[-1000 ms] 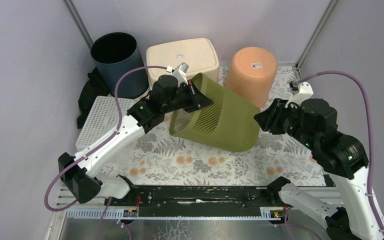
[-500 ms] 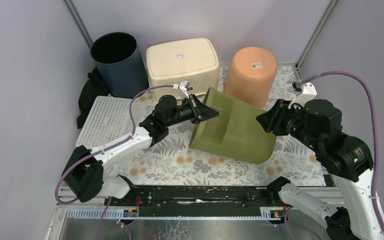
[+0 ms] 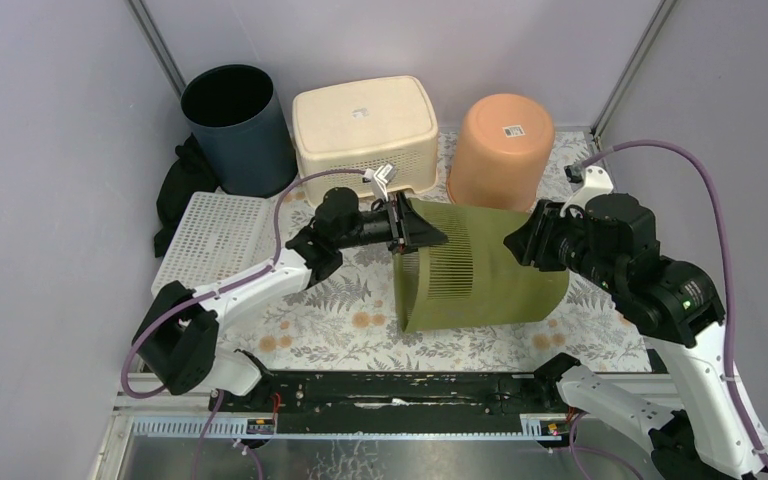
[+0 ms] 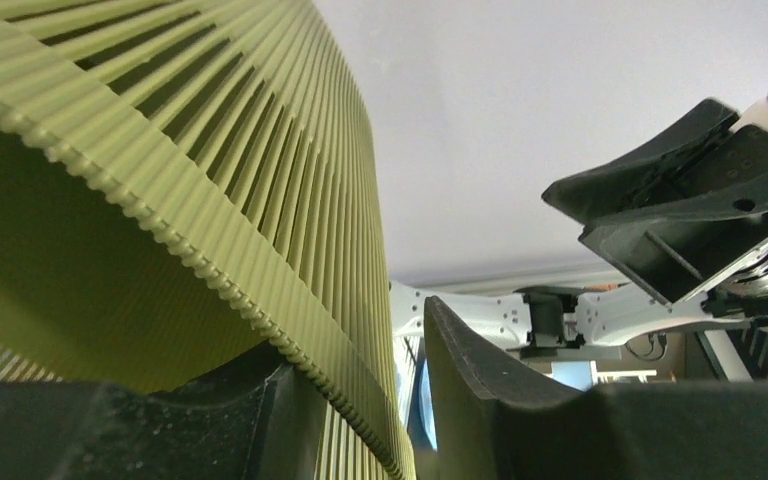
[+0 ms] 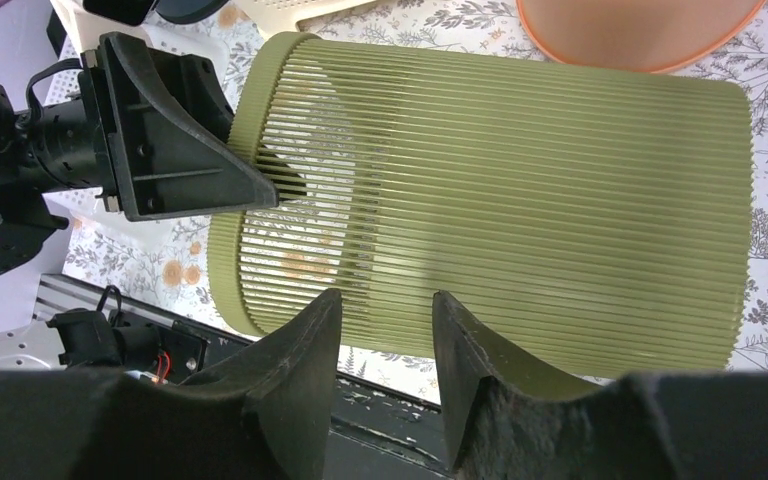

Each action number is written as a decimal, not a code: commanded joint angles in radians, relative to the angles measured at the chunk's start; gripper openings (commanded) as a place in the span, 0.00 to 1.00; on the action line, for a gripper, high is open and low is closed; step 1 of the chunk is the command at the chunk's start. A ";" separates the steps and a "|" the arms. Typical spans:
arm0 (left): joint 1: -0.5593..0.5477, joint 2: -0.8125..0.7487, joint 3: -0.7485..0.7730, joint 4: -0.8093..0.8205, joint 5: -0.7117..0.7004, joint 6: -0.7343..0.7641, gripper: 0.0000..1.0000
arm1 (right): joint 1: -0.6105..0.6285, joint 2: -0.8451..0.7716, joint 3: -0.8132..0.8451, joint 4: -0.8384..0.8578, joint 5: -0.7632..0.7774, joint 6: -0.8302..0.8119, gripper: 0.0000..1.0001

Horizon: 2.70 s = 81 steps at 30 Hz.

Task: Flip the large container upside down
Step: Turn the container upside down at the center of the board.

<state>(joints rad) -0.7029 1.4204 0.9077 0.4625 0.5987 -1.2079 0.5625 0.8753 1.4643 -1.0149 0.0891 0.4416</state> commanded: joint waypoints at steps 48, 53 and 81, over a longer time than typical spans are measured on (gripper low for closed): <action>-0.040 0.307 -0.038 0.986 0.017 -0.450 0.00 | 0.004 0.110 0.237 -0.088 -0.022 -0.045 0.46; -0.048 0.391 0.004 1.135 -0.016 -0.523 0.00 | 0.004 0.134 0.293 -0.110 -0.028 -0.051 0.46; -0.262 0.822 0.534 1.166 -0.397 -0.566 0.00 | 0.004 0.351 0.784 -0.359 -0.024 -0.133 0.48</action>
<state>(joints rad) -0.9298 2.1994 1.3151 1.4208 0.3294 -1.7370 0.5625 1.2137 2.1963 -1.3357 0.0669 0.3405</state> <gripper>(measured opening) 0.119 0.481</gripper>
